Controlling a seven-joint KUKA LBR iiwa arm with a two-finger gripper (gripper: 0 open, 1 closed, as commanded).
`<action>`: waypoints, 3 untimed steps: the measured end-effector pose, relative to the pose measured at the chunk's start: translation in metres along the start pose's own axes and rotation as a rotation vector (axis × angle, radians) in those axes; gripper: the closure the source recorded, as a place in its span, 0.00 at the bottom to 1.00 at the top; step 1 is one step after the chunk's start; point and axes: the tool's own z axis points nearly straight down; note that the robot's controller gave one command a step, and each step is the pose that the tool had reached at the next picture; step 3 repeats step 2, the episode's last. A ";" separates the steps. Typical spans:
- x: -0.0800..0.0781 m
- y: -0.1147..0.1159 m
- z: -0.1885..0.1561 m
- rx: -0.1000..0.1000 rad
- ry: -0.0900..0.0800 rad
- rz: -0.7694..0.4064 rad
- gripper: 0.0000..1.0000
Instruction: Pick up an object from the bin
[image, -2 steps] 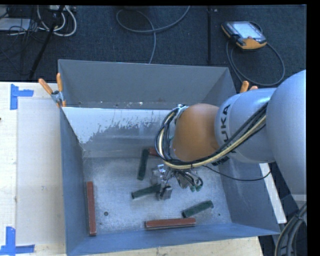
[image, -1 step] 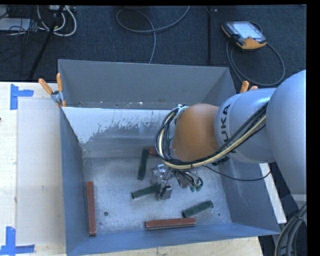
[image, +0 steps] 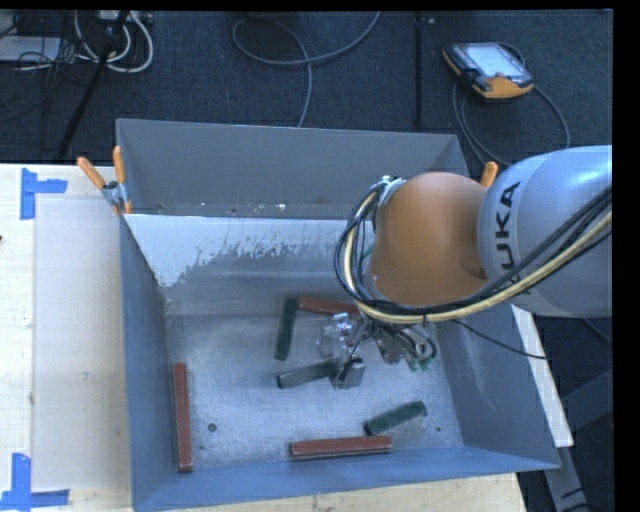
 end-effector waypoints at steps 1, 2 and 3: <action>0.000 0.000 0.000 0.000 0.000 0.000 1.00; -0.021 -0.016 -0.050 0.000 0.000 -0.010 1.00; -0.021 -0.016 -0.050 0.000 0.000 -0.010 1.00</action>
Offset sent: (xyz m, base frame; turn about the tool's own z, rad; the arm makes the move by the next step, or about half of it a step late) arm 0.0238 -0.0110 0.0506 -0.0127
